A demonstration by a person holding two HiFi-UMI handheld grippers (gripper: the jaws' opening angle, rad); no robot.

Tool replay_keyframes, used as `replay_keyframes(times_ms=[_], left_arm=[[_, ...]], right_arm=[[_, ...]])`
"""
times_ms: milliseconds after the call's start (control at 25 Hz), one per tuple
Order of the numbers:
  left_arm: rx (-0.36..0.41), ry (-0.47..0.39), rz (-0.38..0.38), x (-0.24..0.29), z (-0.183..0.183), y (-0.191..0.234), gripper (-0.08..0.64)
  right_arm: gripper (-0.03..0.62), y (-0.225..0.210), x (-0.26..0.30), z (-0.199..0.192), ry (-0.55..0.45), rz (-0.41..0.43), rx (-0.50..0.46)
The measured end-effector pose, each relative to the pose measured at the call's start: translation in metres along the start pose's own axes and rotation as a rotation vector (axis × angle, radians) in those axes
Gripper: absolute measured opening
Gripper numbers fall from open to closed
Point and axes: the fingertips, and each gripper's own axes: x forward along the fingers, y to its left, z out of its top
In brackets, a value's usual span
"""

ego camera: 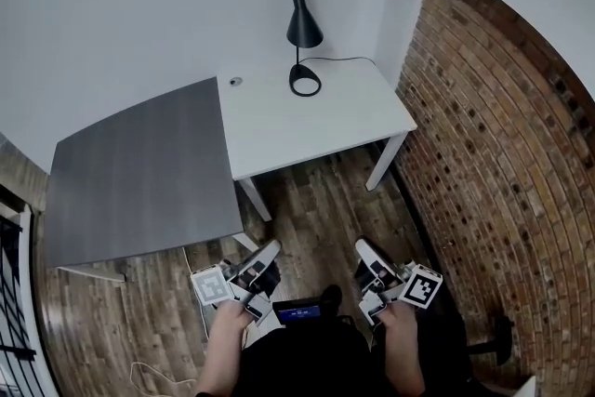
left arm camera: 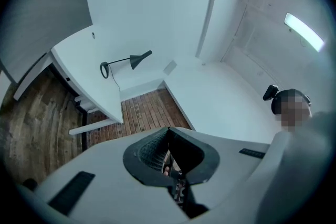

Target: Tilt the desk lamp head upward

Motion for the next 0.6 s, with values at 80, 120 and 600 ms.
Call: replay_keyframes(times_ms=[80, 120, 600], left_arm=[[0.012, -0.015, 0.013, 0.021, 0.01, 0.005, 0.009], [0.016, -0.018, 0.021, 0.031, 0.013, 0.008, 0.009], [-0.014, 0.05, 0.06, 0.127, 0.009, 0.038, 0.009]], right_arm=[[0.092, -0.012, 0.006, 0.028, 0.008, 0.012, -0.009], [0.092, -0.018, 0.007, 0.04, 0.011, 0.016, -0.013], [0.092, -0.071, -0.014, 0.103, -0.039, -0.006, 0.048]])
